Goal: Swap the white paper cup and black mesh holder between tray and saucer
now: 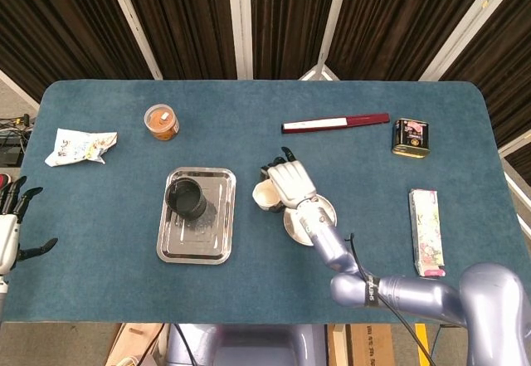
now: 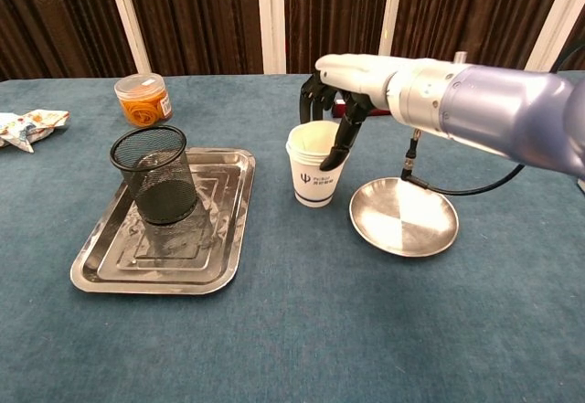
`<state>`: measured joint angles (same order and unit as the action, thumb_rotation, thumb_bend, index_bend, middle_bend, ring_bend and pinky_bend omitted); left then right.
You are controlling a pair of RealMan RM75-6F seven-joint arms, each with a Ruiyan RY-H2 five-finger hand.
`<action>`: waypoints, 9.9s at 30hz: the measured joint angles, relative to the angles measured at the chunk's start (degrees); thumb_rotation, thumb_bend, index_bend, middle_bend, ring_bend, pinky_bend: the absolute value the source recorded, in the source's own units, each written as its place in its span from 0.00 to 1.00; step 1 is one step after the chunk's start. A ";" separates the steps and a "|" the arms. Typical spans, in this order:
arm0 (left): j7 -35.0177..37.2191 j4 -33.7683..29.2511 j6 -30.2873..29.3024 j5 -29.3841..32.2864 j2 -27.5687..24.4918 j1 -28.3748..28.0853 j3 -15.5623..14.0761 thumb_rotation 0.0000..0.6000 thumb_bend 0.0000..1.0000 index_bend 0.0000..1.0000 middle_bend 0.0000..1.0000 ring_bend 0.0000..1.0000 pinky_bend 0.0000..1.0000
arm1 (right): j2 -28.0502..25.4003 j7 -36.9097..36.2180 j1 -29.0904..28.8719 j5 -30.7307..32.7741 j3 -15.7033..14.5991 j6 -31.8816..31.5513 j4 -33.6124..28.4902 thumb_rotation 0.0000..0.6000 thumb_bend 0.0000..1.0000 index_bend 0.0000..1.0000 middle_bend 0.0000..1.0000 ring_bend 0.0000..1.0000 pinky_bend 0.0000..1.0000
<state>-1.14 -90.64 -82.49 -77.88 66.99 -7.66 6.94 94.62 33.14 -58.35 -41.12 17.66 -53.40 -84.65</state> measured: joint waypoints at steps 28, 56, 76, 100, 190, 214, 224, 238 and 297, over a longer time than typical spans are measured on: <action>0.49 0.69 -0.14 -3.05 -0.09 -0.46 -0.86 1.00 0.08 0.17 0.00 0.00 0.05 | -12.91 7.67 2.35 4.99 -3.25 -11.11 -16.88 1.00 0.00 0.00 0.00 0.00 0.00; -19.04 -9.89 29.98 16.19 4.77 -26.56 5.60 1.00 0.01 0.13 0.00 0.00 0.04 | -29.58 -23.75 42.36 -27.91 -26.37 -29.48 -15.05 1.00 0.00 0.00 0.00 0.00 0.00; -24.29 1.48 29.70 19.70 18.41 -34.38 4.12 1.00 0.25 0.25 0.06 0.04 0.16 | -25.84 -26.37 46.60 -38.22 -21.46 -35.59 -7.61 1.00 0.00 0.00 0.00 0.00 0.00; -22.60 -2.44 24.53 12.14 18.14 -34.45 3.03 1.00 0.54 0.45 0.38 0.31 0.38 | -25.67 -28.08 49.39 -39.67 -17.68 -34.31 -7.46 1.00 0.00 0.00 0.00 0.00 0.00; -31.24 8.39 23.62 25.61 36.33 -53.82 14.44 1.00 0.00 0.25 0.01 0.00 0.03 | -24.81 -30.03 52.02 -36.46 -10.72 -29.53 -4.90 1.00 0.00 0.00 0.00 0.00 0.00; -23.82 15.88 26.28 20.50 39.10 -51.77 9.60 1.00 0.19 0.32 0.19 0.13 0.26 | -24.67 -30.54 52.25 -37.06 -10.48 -29.68 -4.73 1.00 0.00 0.00 0.00 0.00 0.00; -27.82 16.86 23.82 20.39 39.51 -51.36 9.16 1.00 0.52 0.51 0.51 0.43 0.50 | -24.73 -31.17 52.41 -37.38 -10.42 -29.85 -4.81 1.00 0.00 0.00 0.00 0.00 0.00; -29.63 16.48 19.01 17.64 38.63 -50.34 10.37 1.00 0.67 0.61 0.64 0.55 0.57 | -24.52 -31.82 52.24 -37.75 -10.58 -29.20 -4.52 1.00 0.00 0.00 0.00 0.00 0.00; 5.51 2.51 28.23 8.64 13.02 -32.75 3.79 1.00 0.13 0.30 0.06 0.02 0.24 | -23.86 -29.71 52.22 -37.41 -10.35 -29.21 -4.76 1.00 0.00 0.00 0.00 0.00 0.00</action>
<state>4.37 -88.13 -54.26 -69.24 80.01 -40.41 10.73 70.76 3.43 -6.13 -78.53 7.31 -82.61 -89.41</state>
